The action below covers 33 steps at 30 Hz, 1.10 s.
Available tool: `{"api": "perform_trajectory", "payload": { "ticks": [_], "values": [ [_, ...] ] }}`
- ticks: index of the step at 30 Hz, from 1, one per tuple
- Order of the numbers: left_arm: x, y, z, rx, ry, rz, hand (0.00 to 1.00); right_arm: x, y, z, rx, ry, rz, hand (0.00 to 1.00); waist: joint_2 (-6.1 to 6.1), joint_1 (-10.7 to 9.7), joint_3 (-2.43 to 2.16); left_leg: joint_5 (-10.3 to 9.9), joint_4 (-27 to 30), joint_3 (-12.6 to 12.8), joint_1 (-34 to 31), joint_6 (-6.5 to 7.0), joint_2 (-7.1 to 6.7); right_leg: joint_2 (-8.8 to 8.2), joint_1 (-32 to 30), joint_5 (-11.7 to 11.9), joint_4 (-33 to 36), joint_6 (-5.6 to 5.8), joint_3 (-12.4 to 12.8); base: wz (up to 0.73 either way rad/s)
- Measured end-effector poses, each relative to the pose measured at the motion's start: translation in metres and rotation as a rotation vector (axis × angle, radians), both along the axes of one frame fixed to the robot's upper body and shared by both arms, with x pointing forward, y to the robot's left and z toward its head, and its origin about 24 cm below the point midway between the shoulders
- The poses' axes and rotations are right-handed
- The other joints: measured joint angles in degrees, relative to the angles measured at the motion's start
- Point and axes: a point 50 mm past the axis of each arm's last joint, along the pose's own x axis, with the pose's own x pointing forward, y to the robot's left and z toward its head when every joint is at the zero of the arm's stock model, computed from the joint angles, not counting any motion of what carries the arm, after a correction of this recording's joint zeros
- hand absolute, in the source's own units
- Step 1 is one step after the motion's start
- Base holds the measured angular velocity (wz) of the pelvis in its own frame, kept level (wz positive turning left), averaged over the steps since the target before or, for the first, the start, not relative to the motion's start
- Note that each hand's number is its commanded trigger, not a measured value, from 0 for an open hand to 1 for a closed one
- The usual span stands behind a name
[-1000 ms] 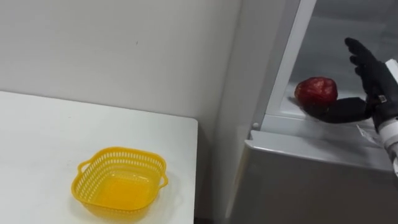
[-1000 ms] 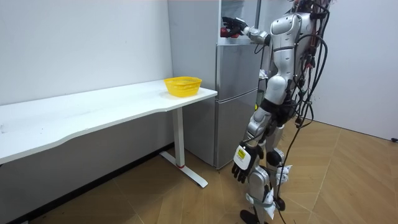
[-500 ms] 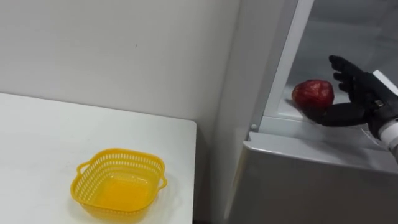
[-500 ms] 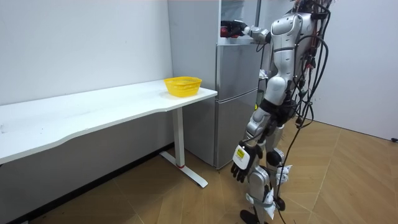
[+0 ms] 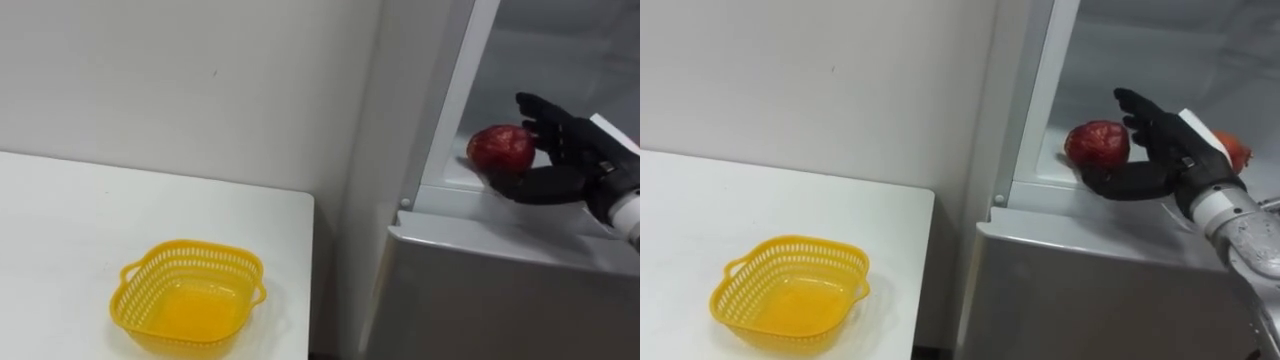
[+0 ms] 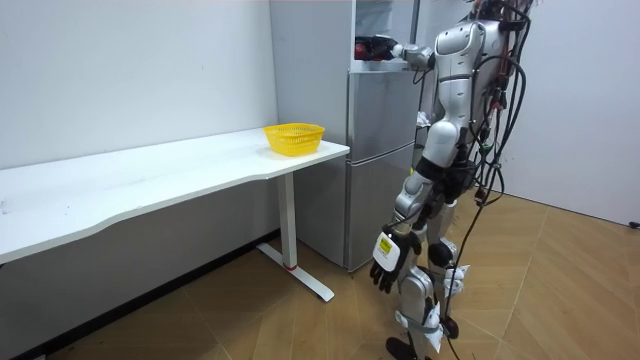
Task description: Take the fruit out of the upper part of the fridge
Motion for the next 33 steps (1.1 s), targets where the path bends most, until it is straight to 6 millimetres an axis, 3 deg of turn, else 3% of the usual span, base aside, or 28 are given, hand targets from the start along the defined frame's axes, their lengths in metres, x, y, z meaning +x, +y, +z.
{"api": "perform_trajectory", "payload": {
  "ticks": [1,17,25,30,33],
  "values": [
    [0.001,0.0,0.0,0.0,0.0,0.0,0.0,0.0,0.001,0.0,0.003,0.002,0.006,1.0,0.03,0.0,0.01,0.0,0.0,-0.01,-0.01,0.0,0.01,0.0,0.0,0.0,0.0,0.0,-0.02,0.0],
    [0.002,-0.003,-0.002,-0.005,0.017,-0.026,0.0,0.005,0.011,0.007,-0.016,-0.006,0.046,1.0,-0.47,0.18,-0.25,0.01,0.17,-0.05,0.15,0.0,0.0,-0.06,0.24,0.0,-0.01,0.0,-0.09,0.0],
    [0.003,-0.002,-0.001,-0.009,0.008,-0.004,0.0,0.006,0.009,0.003,0.019,0.01,0.034,1.0,-0.63,0.12,-0.02,0.01,0.04,-0.05,0.66,0.0,0.0,-0.04,0.69,0.0,-0.05,0.0,-0.02,0.0],
    [0.003,0.001,0.0,-0.006,0.006,-0.002,0.0,0.006,0.009,0.002,0.065,0.012,0.039,1.0,-1.09,0.05,0.08,0.01,0.03,0.22,0.7,0.0,0.0,-0.02,0.63,0.0,0.02,0.0,0.26,-0.02],
    [0.004,0.002,0.0,-0.003,0.004,-0.002,0.0,0.006,0.008,0.002,0.071,0.006,0.026,1.0,-1.58,-0.27,-0.12,0.01,0.04,0.33,0.45,0.0,0.0,-0.03,0.59,0.0,0.02,0.0,0.32,0.0]
  ]
}}
